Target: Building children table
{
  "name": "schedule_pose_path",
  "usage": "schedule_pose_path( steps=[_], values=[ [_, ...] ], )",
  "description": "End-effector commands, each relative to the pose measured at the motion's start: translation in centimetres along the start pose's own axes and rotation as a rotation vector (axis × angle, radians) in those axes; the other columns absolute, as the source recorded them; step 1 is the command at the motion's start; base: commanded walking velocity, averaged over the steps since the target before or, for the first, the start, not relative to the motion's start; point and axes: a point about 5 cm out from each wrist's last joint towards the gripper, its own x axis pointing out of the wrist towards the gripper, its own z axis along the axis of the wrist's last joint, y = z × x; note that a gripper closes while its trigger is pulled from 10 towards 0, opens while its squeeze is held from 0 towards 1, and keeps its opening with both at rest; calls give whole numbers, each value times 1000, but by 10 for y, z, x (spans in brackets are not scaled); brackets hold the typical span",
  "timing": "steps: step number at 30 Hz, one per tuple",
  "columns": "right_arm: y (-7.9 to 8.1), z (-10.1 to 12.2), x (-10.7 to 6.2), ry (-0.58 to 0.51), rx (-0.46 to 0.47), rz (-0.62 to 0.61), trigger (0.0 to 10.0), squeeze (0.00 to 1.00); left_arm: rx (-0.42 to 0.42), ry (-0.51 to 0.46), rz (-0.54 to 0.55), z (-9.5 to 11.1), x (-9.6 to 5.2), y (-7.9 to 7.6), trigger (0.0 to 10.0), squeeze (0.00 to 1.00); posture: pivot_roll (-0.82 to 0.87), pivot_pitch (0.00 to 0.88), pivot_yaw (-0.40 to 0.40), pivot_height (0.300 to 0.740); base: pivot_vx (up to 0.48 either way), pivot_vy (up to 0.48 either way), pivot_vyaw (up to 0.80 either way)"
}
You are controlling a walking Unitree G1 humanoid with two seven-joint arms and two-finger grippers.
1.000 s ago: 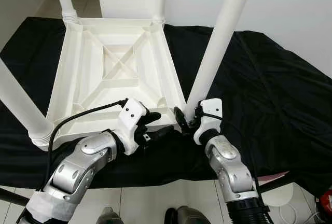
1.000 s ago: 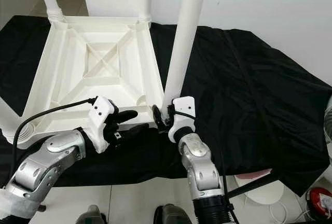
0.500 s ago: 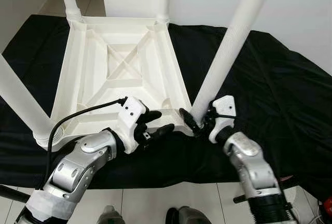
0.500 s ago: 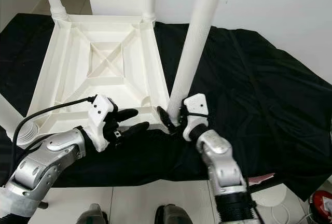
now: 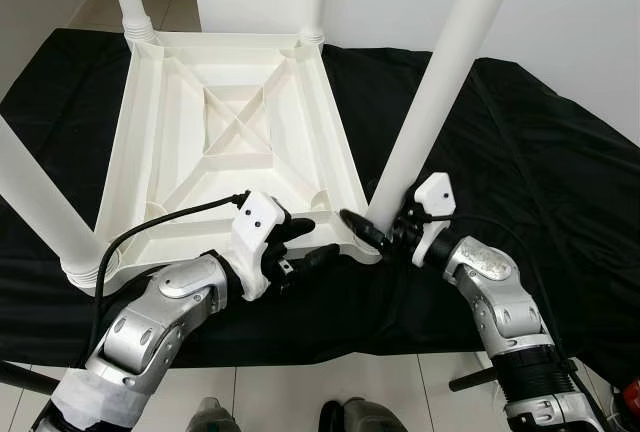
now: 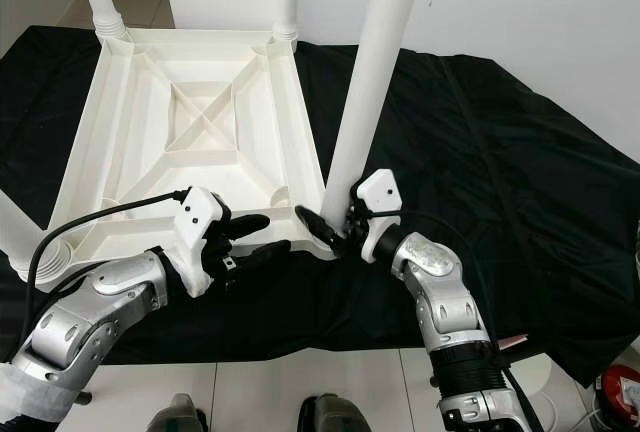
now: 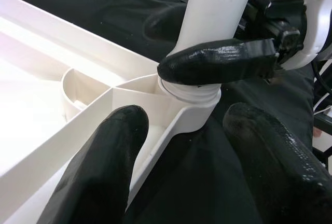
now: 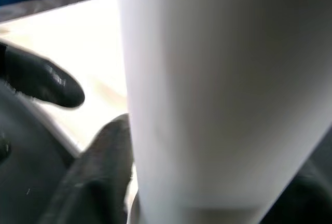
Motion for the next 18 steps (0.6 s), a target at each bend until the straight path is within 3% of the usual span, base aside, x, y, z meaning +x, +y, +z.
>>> schedule_pose_path(
  steps=[1, 11, 12, 13, 14, 17, 18],
  values=[
    [-1, -3, -1, 19, -8, 29, 0, 0, 19, -6, -115, 2, -1, -7, 10000, 0, 52, 29, -67, 740, 0, 0, 0],
    [-2, -13, -14, 46, 36, 50, 0, 0, 15, -9, -111, 0, -2, -9, 10000, 0, 58, 17, -83, 740, 0, 0, 0],
    [-3, -13, -15, 41, 49, 23, 2745, 0, 15, -8, -113, 0, -2, -10, 10000, 0, 58, 17, -86, 740, 0, 0, 0],
    [-3, -13, -15, 41, 49, 23, 2745, 0, 15, -8, -113, 0, -2, -10, 10000, 0, 58, 17, -86, 740, 0, 0, 0],
    [-2, -13, -15, 36, 74, -15, 10000, 0, 14, -8, -114, 0, -2, -10, 10000, 0, 57, 21, -88, 740, 0, 0, 0],
    [-2, -12, -14, 38, 86, -65, 10000, 0, 13, -8, -115, 1, -2, -10, 10000, 0, 56, 26, -90, 740, 0, 0, 0],
    [-2, -13, -12, 46, 94, -137, 10000, 0, 11, -7, -115, 0, -3, -10, 10000, 0, 53, 32, -89, 740, 0, 0, 0]
  ],
)
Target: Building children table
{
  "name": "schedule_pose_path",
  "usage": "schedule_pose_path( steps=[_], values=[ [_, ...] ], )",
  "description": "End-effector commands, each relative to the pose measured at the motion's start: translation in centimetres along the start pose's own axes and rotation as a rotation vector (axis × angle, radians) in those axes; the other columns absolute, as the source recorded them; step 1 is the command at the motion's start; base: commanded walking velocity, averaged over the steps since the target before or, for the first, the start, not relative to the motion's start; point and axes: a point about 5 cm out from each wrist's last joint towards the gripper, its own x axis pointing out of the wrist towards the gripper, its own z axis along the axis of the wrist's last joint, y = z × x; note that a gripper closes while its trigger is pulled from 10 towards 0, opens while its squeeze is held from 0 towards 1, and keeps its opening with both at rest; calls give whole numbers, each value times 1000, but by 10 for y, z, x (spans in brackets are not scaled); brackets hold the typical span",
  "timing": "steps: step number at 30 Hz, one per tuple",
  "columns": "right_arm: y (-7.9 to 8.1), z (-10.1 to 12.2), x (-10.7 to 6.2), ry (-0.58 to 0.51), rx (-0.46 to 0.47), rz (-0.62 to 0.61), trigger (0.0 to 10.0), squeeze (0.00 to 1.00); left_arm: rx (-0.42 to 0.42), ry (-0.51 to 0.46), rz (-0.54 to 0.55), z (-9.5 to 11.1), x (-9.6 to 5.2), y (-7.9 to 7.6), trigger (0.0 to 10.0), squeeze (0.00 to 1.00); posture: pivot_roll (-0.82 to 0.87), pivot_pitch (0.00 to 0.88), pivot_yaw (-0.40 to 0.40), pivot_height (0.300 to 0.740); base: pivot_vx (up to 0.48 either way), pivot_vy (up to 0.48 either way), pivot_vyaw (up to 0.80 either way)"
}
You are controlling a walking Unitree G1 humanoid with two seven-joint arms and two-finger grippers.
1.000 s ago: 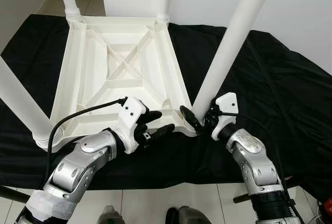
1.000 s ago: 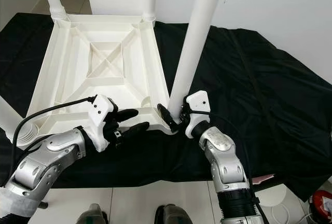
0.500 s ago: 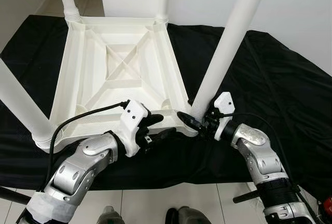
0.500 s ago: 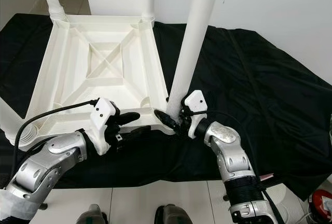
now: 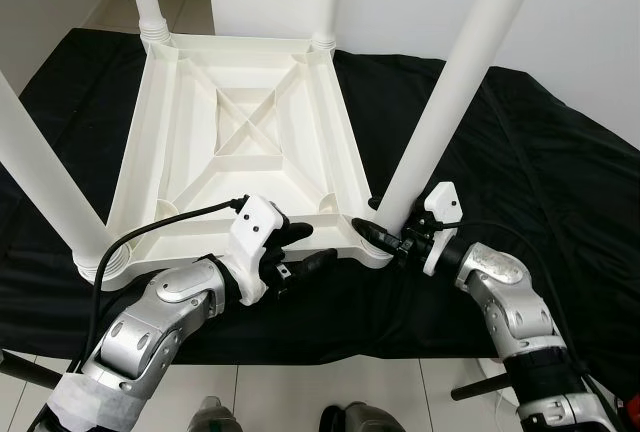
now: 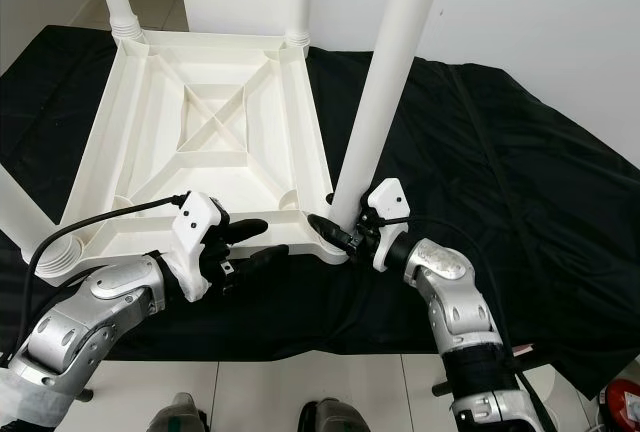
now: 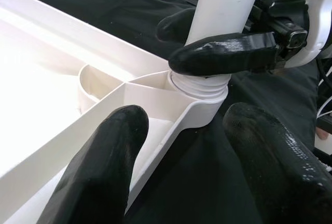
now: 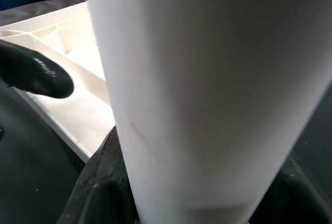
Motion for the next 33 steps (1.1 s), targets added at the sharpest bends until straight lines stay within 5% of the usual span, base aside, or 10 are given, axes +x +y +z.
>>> schedule_pose_path(
  steps=[1, 6, 18, 19, 21, 22, 30, 31, 32, 33],
  values=[
    [-2, -7, -4, 40, 30, -60, 10000, 0, 8, -13, -115, 2, 0, -9, 10000, 0, 53, 32, -89, 740, 0, 0, 0],
    [9, -7, 4, 40, 59, -217, 10000, 0, -4, -14, -122, 2, 1, -10, 10000, 0, 44, 59, -83, 740, 0, 0, 0],
    [18, -10, 8, 46, 56, -277, 10000, 0, -3, -17, -116, 7, 4, 0, 10000, 0, 33, 72, -68, 740, 0, 0, 0],
    [20, -5, 9, 41, 55, -314, 10000, 306, 3, -25, -124, 11, 3, 0, 10000, 0, 41, 75, -69, 740, 0, 0, 0],
    [21, -4, 9, 39, 53, -329, 10000, 306, 5, -27, -127, 13, 3, 0, 10000, 0, 41, 75, -69, 740, 0, 0, 0],
    [22, -6, 9, 52, 77, -368, 10000, 1000, 6, -18, -126, 11, 2, 0, 10000, 0, 40, 90, -72, 740, 0, 0, 0],
    [33, 2, 8, 26, 107, -411, 10000, 1000, -20, -21, -107, 9, -2, 0, 10000, 0, 38, 111, -75, 740, 0, 0, 0],
    [34, 3, 6, 3, 104, -395, 10000, 133, -33, -23, -112, 8, -3, -2, 10000, 0, 42, 125, -74, 740, 0, 0, 0],
    [34, 5, 6, -8, 100, -369, 10000, 0, -34, -21, -116, 7, -3, -2, 10000, 0, 40, 105, -70, 740, 0, 0, 0],
    [34, 5, 6, -8, 100, -369, 10000, 0, -34, -21, -116, 7, -3, -2, 10000, 0, 40, 105, -70, 740, 0, 0, 0]
  ],
)
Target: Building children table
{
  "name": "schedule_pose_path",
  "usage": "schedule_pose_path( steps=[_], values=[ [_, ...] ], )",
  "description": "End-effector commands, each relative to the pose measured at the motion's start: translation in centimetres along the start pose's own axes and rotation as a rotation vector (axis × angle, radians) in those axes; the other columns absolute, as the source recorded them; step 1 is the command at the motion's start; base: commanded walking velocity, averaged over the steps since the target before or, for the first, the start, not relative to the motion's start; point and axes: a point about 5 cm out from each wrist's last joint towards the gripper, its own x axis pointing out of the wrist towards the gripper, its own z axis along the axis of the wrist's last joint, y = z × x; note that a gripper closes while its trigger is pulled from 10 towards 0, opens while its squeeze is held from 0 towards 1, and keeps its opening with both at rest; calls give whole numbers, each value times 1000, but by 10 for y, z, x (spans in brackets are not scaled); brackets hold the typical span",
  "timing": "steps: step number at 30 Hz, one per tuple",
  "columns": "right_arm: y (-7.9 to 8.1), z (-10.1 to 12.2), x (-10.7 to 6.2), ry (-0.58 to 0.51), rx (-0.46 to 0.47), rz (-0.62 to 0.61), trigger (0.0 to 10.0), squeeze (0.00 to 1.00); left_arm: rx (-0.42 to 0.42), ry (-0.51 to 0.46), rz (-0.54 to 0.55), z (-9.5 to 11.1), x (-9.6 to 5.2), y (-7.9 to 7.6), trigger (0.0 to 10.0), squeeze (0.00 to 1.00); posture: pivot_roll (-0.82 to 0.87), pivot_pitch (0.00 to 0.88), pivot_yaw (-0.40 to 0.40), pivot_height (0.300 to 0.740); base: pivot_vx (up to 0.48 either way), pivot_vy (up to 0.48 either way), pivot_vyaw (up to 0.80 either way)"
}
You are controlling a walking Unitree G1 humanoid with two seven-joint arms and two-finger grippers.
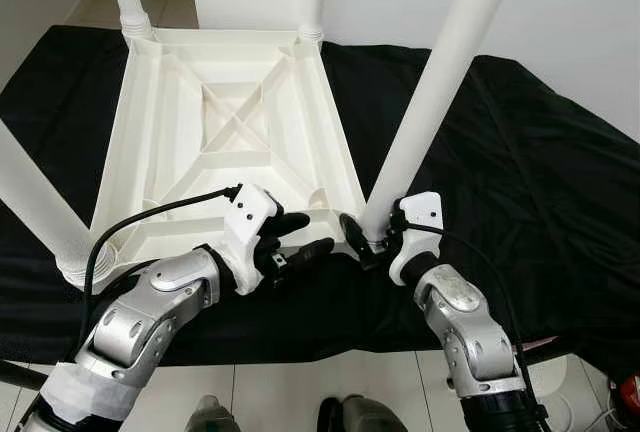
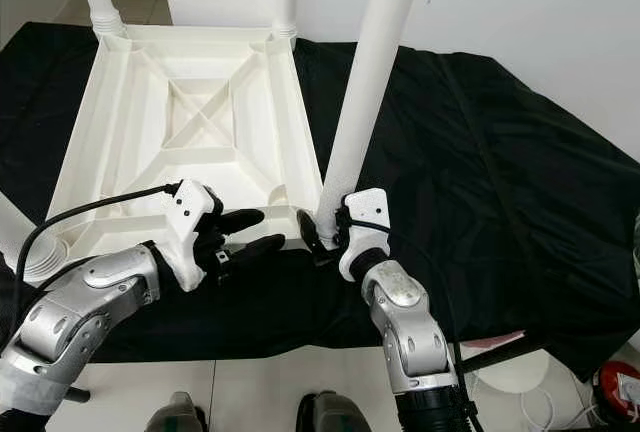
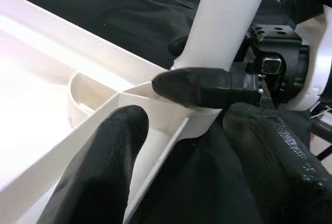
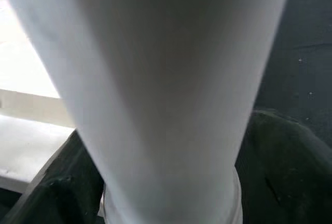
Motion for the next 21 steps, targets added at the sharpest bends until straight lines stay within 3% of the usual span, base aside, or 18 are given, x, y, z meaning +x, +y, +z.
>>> schedule_pose_path(
  steps=[1, 6, 10, 12, 13, 21],
  values=[
    [1, 3, -2, -22, 4, 35, 10000, 0, -3, 4, -115, 0, -1, -9, 10000, 0, 36, 106, -68, 740, 0, 0, 0],
    [-4, 11, -5, -58, -65, 218, 10000, 0, 2, -2, -135, 2, 3, -11, 10000, 0, 37, 88, -73, 740, 0, 0, 0],
    [-7, 11, -5, -49, -83, 246, 10000, 0, 2, -2, -141, 2, 3, -11, 10000, 0, 30, 75, -65, 740, 0, 0, 0],
    [-10, 12, -2, -40, -97, 287, 10000, 0, 8, 3, -149, 1, 4, -11, 10000, 0, 31, 65, -63, 740, 0, 0, 0],
    [-14, 13, 1, -23, -139, 371, 10000, 0, 15, 5, -160, 1, 4, -12, 10000, 0, 36, 54, -63, 740, 0, 0, 0],
    [-17, 13, 6, -4, -153, 505, 10000, 0, 20, 9, -159, 3, 1, -10, 10000, 0, 51, 32, -51, 740, 0, 0, 0]
  ],
)
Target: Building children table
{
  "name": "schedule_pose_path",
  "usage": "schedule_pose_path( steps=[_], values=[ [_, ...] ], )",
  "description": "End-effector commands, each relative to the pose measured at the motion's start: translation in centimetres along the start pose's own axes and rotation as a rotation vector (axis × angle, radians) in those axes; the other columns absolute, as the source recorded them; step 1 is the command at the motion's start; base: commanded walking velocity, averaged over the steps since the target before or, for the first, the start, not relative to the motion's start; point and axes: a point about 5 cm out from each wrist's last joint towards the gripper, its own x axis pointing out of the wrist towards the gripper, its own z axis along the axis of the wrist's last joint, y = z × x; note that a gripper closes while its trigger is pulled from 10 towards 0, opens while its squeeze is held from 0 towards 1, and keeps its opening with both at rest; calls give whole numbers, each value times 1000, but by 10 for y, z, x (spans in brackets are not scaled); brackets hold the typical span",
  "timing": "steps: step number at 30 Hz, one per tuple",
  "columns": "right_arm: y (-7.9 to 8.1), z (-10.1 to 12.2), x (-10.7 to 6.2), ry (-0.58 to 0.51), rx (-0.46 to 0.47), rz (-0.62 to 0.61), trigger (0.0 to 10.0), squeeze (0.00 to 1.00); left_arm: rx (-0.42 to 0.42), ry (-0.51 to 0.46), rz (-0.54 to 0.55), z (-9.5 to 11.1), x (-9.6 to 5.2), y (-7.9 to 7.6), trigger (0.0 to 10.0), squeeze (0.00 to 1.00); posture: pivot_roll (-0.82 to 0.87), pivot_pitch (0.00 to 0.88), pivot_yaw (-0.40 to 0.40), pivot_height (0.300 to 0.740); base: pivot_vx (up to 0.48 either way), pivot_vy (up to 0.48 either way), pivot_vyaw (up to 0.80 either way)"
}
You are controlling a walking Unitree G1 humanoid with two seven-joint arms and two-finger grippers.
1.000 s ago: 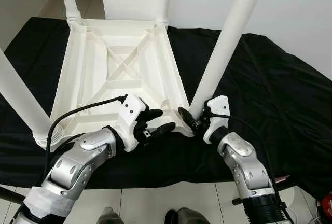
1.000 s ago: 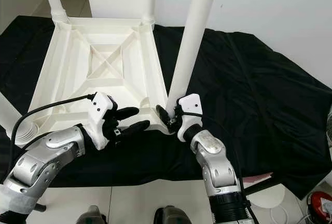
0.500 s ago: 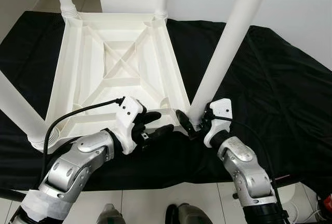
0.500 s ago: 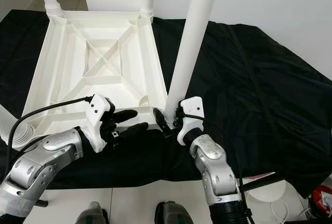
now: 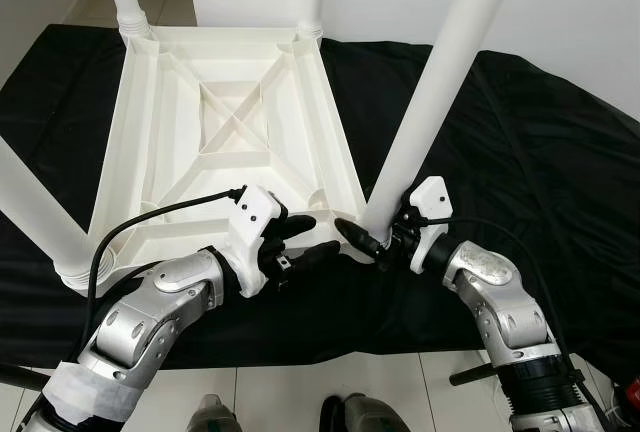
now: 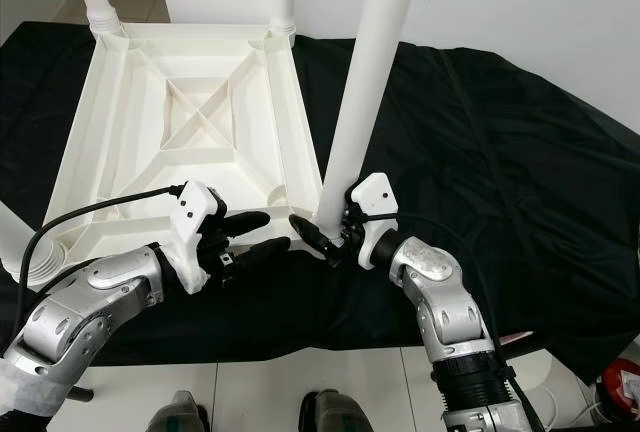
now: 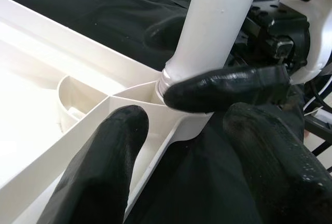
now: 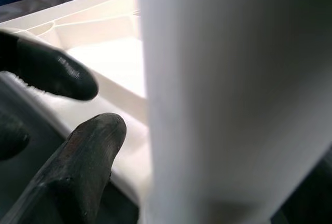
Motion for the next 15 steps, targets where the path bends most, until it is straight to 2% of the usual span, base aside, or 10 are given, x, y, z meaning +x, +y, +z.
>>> schedule_pose_path(
  steps=[1, 3, 9, 10, 11, 12, 15],
  values=[
    [-2, 1, 0, 1, -14, 55, 10000, 0, 13, 7, -136, 1, -2, -7, 10000, 0, 51, 32, -51, 740, 0, 0, 0],
    [-4, 0, -1, 10, -23, 103, 10000, 0, 22, 7, -129, 2, -2, -5, 10000, 0, 55, 19, -67, 740, 0, 0, 0],
    [-7, -2, -2, 2, -13, 125, 10000, 0, 19, -2, -119, 4, -2, -4, 10000, 0, 51, 18, -70, 740, 0, 0, 0],
    [-7, -2, -1, -7, -7, 124, 4980, 0, 18, -3, -121, 4, -2, -5, 10000, 0, 52, 18, -70, 740, 0, 0, 0],
    [-7, -2, -1, -7, -7, 124, 4980, 0, 18, -3, -121, 4, -2, -5, 10000, 0, 52, 18, -70, 740, 0, 0, 0],
    [-5, -3, -1, -20, 9, 132, 235, 0, 17, 1, -126, 3, -2, -5, 10000, 0, 50, 16, -64, 740, 0, 0, 0],
    [-1, -5, -3, -33, 39, 132, 0, 0, 17, 4, -133, 3, -2, -6, 10000, 0, 53, 15, -66, 740, 0, 0, 0]
  ],
)
